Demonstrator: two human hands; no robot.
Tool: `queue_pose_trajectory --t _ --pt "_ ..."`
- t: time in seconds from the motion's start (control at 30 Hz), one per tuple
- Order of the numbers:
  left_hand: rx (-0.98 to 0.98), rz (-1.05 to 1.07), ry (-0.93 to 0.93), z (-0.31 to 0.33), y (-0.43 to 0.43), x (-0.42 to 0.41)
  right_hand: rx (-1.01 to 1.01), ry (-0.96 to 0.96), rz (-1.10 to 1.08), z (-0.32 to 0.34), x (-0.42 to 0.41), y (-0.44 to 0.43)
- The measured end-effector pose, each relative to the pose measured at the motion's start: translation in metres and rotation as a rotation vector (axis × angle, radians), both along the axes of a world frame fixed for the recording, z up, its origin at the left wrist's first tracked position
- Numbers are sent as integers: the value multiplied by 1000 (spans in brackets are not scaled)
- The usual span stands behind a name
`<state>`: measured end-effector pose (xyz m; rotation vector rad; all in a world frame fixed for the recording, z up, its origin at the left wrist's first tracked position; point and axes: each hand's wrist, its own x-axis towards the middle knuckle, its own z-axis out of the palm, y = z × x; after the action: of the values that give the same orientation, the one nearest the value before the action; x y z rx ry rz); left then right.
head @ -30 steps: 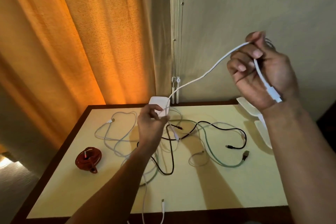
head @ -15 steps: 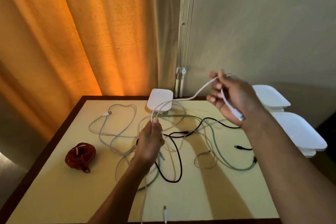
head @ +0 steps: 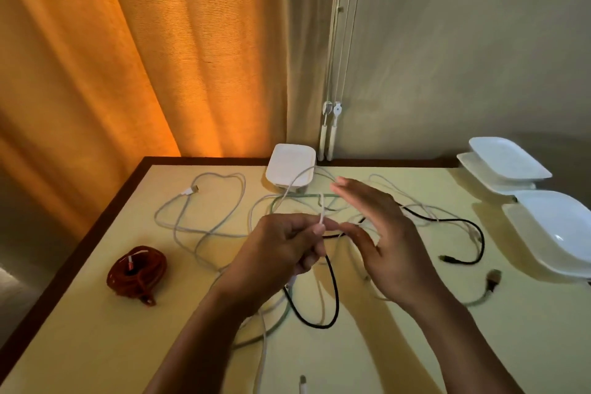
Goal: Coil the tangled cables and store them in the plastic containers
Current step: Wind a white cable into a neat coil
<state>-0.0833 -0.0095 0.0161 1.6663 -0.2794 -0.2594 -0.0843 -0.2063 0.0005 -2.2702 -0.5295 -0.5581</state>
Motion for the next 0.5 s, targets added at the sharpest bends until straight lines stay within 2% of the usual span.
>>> queue_pose_trajectory --t 0.1,0.17,0.23,0.33,0.5 --pt "-74 -3 54 8 1 -1 89 10 98 1 5 6" --pt "-229 -36 155 12 2 1 220 127 162 9 8 5" --pt "-305 -74 202 15 2 2 301 266 227 13 9 2" --pt "-301 -87 213 17 1 3 364 374 320 8 13 -1" --pt "-323 -145 201 19 4 1 501 496 337 -4 15 -7"
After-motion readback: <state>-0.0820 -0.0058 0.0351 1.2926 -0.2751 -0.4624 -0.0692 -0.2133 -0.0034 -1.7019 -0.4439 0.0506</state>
